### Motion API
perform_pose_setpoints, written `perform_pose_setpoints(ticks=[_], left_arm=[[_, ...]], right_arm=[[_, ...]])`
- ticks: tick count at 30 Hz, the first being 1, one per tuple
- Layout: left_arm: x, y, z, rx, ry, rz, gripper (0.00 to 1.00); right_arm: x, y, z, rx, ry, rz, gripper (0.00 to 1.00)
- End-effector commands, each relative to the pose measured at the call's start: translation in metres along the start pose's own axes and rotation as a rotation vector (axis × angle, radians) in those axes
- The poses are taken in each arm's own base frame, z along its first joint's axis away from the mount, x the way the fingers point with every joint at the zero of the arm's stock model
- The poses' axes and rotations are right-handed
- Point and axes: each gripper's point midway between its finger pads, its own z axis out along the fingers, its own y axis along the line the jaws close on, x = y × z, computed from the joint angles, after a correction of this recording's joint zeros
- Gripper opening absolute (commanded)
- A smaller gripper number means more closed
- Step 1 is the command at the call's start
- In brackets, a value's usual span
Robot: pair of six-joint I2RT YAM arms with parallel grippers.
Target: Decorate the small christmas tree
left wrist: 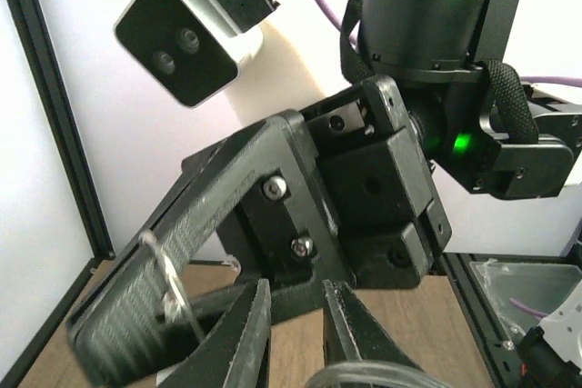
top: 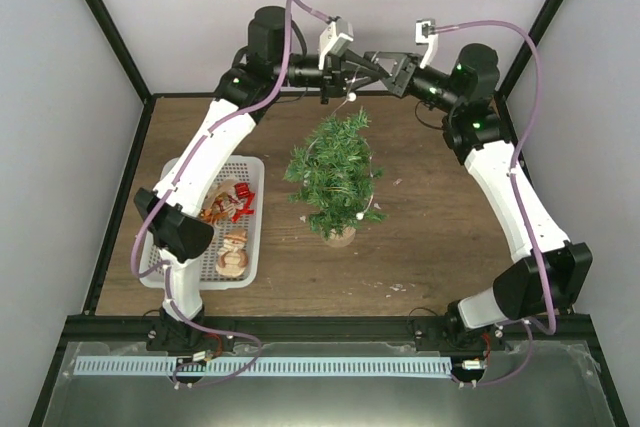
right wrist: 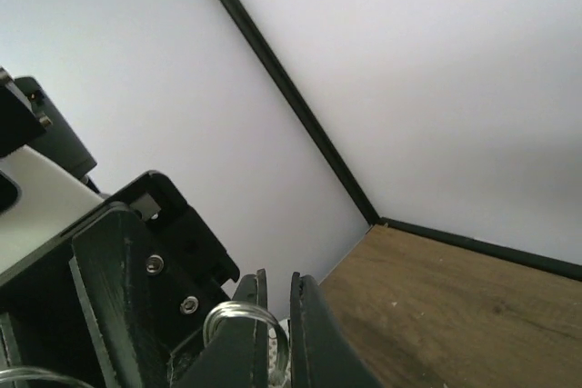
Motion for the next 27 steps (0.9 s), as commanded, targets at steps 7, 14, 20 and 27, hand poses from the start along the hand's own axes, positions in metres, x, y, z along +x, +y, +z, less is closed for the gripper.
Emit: perform_pose_setpoints(ticks=[7,14,20,27], left_arm=[[-0.019,-0.007,-0.006,-0.022,-0.027,0.046,0.26],[-0.010,0.002,-0.006,-0.071,-0.001,0.051,0.28],[-0.003,0.010,-0.007,-0.117,0.018,0.061,0.30],[-0.007,0.025,-0.015,-0.231,0.020,0.093,0.31]], right_arm=[[-0.042,0.015,-0.030,0.062,-0.139,-0.052,0.01],[-0.052,0.028,-0.040,0.073,-0.170,-0.066,0.01],[-0.057,0.040,-0.052,0.088,-0.192,-0.081,0.01],[-0.062,0.059,-0.070,0.106,-0.213,-0.109,0.01]])
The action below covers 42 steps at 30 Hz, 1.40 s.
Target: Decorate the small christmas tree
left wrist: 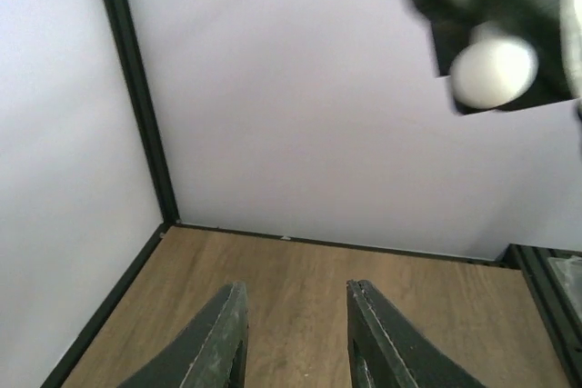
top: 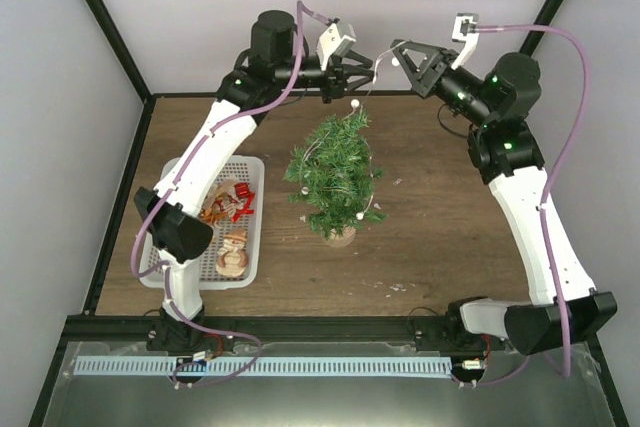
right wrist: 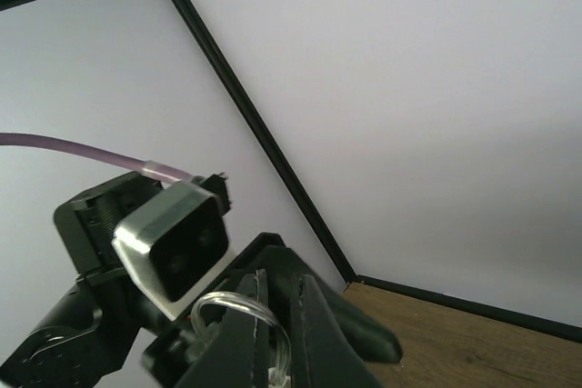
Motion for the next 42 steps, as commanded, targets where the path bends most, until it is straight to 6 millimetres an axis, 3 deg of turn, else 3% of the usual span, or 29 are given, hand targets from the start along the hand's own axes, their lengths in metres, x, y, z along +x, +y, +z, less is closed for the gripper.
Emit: perform_pose_setpoints(ticks=[1,6,12,23,26,30,37,42], left_arm=[[-0.022,0.008,-0.017,-0.122,-0.024,0.064,0.32],[-0.031,0.043,-0.040,-0.341,-0.026,0.093,0.39],[-0.044,0.075,-0.093,-0.542,-0.038,0.100,0.46],[-0.042,0.058,-0.177,-0.685,0.018,0.121,0.48],[-0.038,0.064,-0.203,-0.760,0.037,0.070,0.48],[-0.033,0.070,-0.238,-0.844,0.053,0.003,0.48],[-0.034,0.052,-0.263,-0.890,0.095,0.054,0.48],[-0.025,0.043,-0.267,-0.890,0.119,0.039,0.48]], right_arm=[[-0.019,0.020,-0.020,0.014,-0.044,-0.048,0.01],[-0.013,0.030,-0.034,0.020,-0.025,-0.048,0.01],[-0.006,0.048,-0.051,0.006,0.016,-0.053,0.01],[0.032,0.088,-0.064,-0.039,0.111,-0.048,0.01],[0.049,0.104,-0.066,-0.061,0.151,-0.044,0.01],[0.060,0.109,-0.078,-0.049,0.155,-0.009,0.01],[0.062,0.126,-0.099,-0.095,0.169,0.019,0.01],[0.057,0.141,-0.099,-0.151,0.190,0.023,0.01]])
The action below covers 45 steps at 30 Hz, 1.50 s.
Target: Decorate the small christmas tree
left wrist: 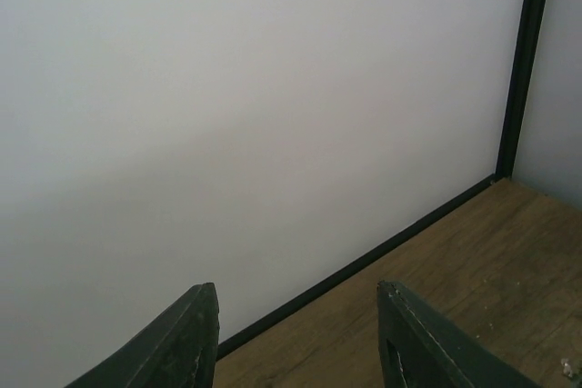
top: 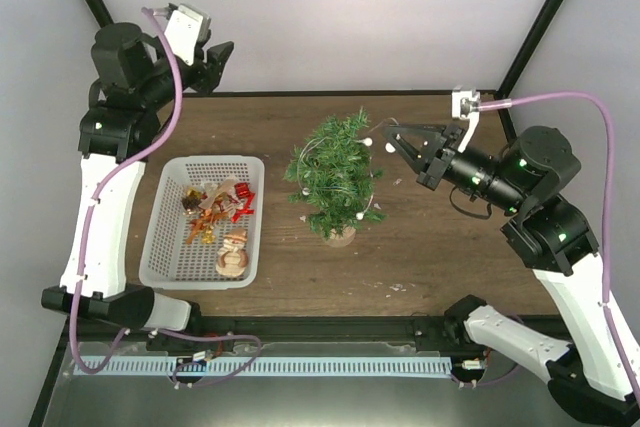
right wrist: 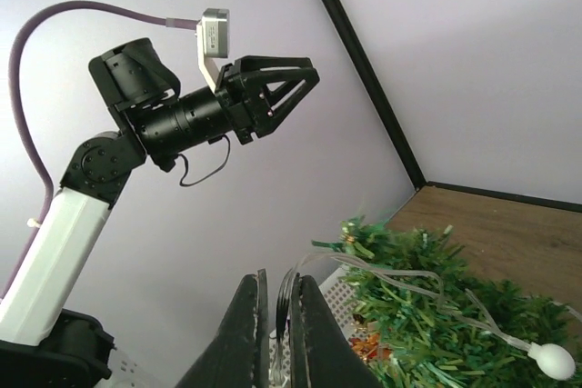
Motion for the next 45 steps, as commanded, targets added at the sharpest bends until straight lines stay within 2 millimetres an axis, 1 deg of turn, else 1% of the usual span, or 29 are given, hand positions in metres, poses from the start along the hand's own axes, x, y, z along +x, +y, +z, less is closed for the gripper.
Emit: perform_pose_setpoints(ticks=[1,4,7,9,13,16,19,22,25,28,32,35,38,40,42,45], left_arm=[[0.012,-0.001,-0.011,-0.010,0.035,0.005,0.48],[0.019,-0.003,-0.012,-0.008,0.049,0.000,0.48],[0.017,-0.004,-0.014,-0.005,0.045,0.005,0.48],[0.030,-0.005,-0.009,0.001,0.074,-0.003,0.48],[0.038,-0.008,-0.007,0.020,0.090,-0.010,0.48],[0.044,-0.010,-0.005,0.029,0.097,-0.018,0.48],[0.050,-0.013,-0.003,0.040,0.104,-0.027,0.48],[0.056,-0.014,-0.001,0.048,0.111,-0.036,0.48],[0.061,-0.015,0.002,0.052,0.115,-0.041,0.48],[0.064,-0.016,0.002,0.057,0.118,-0.043,0.48],[0.069,-0.018,0.003,0.067,0.124,-0.040,0.48],[0.073,-0.019,0.002,0.068,0.128,-0.040,0.48],[0.078,-0.022,0.001,0.078,0.135,-0.044,0.48],[0.083,-0.023,0.001,0.079,0.141,-0.048,0.48],[0.087,-0.024,0.002,0.079,0.146,-0.051,0.48],[0.089,-0.025,0.001,0.081,0.147,-0.056,0.48]], right_arm=[[-0.009,0.020,-0.001,-0.060,0.021,-0.003,0.01],[-0.008,0.025,0.010,-0.064,0.056,-0.023,0.01],[-0.003,0.040,0.024,-0.090,0.096,-0.043,0.01],[0.002,0.045,0.037,-0.096,0.128,-0.050,0.01],[0.008,0.052,0.053,-0.098,0.171,-0.070,0.01],[0.007,0.053,0.056,-0.087,0.175,-0.078,0.01],[0.002,0.053,0.055,-0.071,0.173,-0.090,0.03],[0.001,0.059,0.057,-0.101,0.189,-0.091,0.03],[0.006,0.065,0.061,-0.126,0.208,-0.080,0.03],[0.008,0.066,0.060,-0.134,0.202,-0.066,0.03],[0.012,0.073,0.062,-0.169,0.220,-0.055,0.03],[0.018,0.077,0.065,-0.175,0.230,-0.054,0.04],[0.023,0.079,0.071,-0.179,0.242,-0.046,0.05],[0.022,0.080,0.076,-0.181,0.238,-0.044,0.06],[0.020,0.080,0.084,-0.176,0.238,-0.047,0.09],[0.018,0.074,0.097,-0.140,0.244,-0.047,0.15]])
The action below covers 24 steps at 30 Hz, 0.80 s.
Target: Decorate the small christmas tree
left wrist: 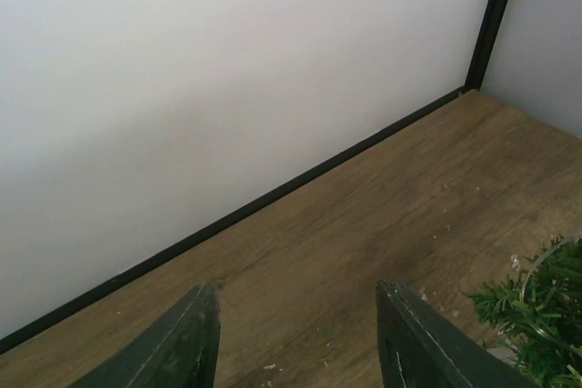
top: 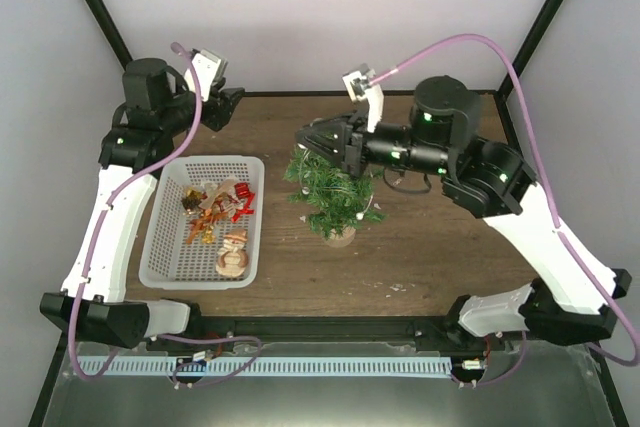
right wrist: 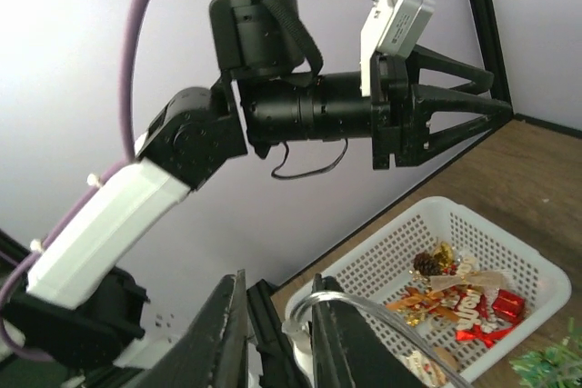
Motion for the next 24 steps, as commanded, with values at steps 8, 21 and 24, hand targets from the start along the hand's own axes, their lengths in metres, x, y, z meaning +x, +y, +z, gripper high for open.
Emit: perform_pose_setpoints(ticks=[8,21,24], left_arm=[[0.002,-0.005,-0.008,0.008,-0.035,-0.012,0.47],[0.010,-0.010,-0.008,0.029,-0.033,-0.047,0.46],[0.011,-0.011,-0.008,0.035,-0.032,-0.053,0.46]], right_arm=[[-0.034,-0.015,0.022,0.105,-0.075,-0.003,0.27],[-0.041,-0.029,0.048,0.157,-0.052,0.012,0.73],[-0.041,-0.030,0.050,0.160,-0.053,0.017,0.79]])
